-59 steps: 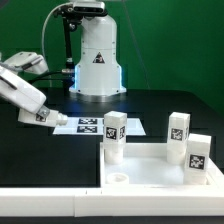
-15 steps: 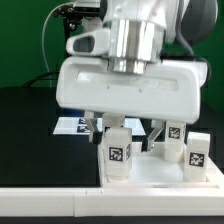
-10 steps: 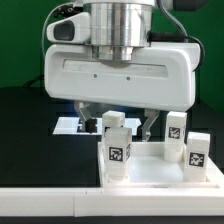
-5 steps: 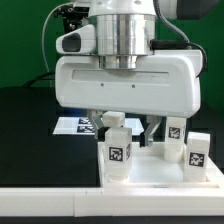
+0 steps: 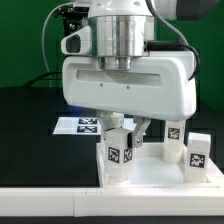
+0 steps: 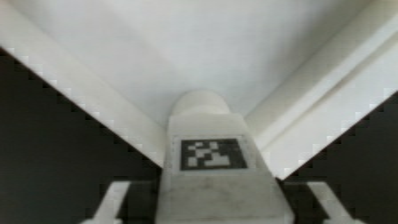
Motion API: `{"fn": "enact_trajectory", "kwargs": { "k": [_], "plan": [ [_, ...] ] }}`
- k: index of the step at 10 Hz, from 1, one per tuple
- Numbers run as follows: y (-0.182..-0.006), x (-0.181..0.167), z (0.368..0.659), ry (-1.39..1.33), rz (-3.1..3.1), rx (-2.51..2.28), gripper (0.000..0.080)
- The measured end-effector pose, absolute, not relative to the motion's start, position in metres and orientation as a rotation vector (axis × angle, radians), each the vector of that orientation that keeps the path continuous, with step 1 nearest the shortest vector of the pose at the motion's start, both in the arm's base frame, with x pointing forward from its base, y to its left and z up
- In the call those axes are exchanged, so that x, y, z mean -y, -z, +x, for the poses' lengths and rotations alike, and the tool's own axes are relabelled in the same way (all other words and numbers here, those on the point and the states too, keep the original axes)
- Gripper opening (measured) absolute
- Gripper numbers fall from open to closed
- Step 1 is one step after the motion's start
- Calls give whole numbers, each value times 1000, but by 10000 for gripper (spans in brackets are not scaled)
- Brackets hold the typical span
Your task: Assemble square table
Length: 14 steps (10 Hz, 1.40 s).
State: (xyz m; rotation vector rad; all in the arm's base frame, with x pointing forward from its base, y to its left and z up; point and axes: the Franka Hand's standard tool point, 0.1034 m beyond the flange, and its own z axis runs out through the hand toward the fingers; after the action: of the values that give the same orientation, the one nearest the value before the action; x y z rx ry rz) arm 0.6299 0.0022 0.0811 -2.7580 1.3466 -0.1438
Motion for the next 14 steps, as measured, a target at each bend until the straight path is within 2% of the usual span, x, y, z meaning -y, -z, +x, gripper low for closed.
{"fn": "enact_trajectory", "kwargs": {
  "k": [3,5,6,8,9,10,11,12,14],
  "plan": [
    [-80,-9,631,125,-2384,-1950,287],
    [-79,-8,634,79,-1867,-2323,287],
    [-79,-8,634,63,-1657,-2416,287],
    [-78,-9,634,63,-1678,-2408,287],
    [-78,-9,634,76,-1767,-2350,475],
    [-77,-11,633,107,-1956,-2223,589],
    [-78,-11,634,136,-2175,-2024,589],
    [-79,-11,634,155,-2334,-1855,637],
    [-78,-10,634,169,-2425,-1746,646]
  ]
}}
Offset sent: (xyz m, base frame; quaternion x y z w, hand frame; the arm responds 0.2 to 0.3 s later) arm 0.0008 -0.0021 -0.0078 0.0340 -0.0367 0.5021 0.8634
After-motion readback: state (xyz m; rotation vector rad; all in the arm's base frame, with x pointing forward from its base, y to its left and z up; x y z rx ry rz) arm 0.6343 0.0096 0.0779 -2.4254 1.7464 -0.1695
